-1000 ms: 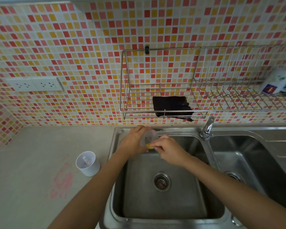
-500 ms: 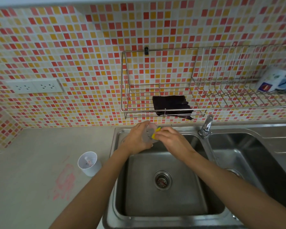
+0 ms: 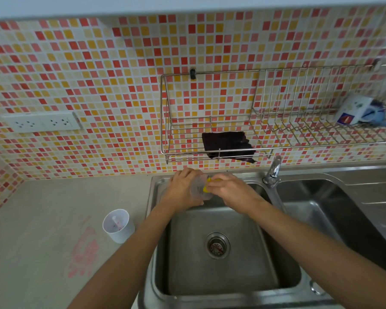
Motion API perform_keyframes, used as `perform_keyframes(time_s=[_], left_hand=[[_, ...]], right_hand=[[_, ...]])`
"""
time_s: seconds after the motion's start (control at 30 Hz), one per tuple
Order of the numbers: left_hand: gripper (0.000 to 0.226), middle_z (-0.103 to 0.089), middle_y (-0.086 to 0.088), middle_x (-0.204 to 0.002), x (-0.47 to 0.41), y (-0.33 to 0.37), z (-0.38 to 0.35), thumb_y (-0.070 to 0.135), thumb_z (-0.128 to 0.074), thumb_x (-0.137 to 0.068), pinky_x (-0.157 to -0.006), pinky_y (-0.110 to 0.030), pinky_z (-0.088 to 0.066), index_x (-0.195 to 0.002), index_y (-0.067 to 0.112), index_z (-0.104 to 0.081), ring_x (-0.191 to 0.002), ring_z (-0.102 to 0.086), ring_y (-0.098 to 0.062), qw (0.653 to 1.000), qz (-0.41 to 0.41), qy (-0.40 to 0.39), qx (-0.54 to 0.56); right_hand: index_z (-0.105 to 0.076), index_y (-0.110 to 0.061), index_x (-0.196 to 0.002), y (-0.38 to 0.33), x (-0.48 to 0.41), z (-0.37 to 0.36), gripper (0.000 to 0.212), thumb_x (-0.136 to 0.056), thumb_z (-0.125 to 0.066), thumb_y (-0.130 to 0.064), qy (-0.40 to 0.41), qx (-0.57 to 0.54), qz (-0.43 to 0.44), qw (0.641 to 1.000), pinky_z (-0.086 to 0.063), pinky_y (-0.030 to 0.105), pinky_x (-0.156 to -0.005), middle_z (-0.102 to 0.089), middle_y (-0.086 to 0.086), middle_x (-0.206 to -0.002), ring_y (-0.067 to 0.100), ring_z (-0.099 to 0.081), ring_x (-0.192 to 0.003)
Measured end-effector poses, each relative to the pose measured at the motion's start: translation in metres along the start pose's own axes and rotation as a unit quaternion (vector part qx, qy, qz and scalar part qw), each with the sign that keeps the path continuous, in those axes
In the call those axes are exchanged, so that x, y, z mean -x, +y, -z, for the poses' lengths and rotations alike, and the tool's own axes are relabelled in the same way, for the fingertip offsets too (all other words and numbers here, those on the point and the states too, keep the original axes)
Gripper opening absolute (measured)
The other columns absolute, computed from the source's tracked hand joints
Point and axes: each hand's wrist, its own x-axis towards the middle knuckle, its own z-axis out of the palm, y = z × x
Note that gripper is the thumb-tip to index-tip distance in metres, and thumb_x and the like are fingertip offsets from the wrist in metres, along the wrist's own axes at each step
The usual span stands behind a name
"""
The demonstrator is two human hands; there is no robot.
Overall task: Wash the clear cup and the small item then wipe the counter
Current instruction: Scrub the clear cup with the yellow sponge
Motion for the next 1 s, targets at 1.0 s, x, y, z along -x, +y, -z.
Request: perform_keyframes(time_s=[1.0], left_hand=[[0.087, -0.042, 0.006, -0.126, -0.008, 0.005, 0.006, 0.034, -0.087, -0.059, -0.098, -0.030, -0.043, -0.132, 0.023, -0.041, -0.115, -0.040, -0.008, 0.994, 0.016, -0.047, 0.094]], right_hand=[[-0.070, -0.016, -0.108, -0.002, 0.008, -0.006, 0.041, -0.070, -0.079, -0.002, 0.091, -0.071, -0.021, 0.993, -0.057, 0.035, -0.078, -0.070, 0.000, -0.107, 0.021, -0.056, -0.110]])
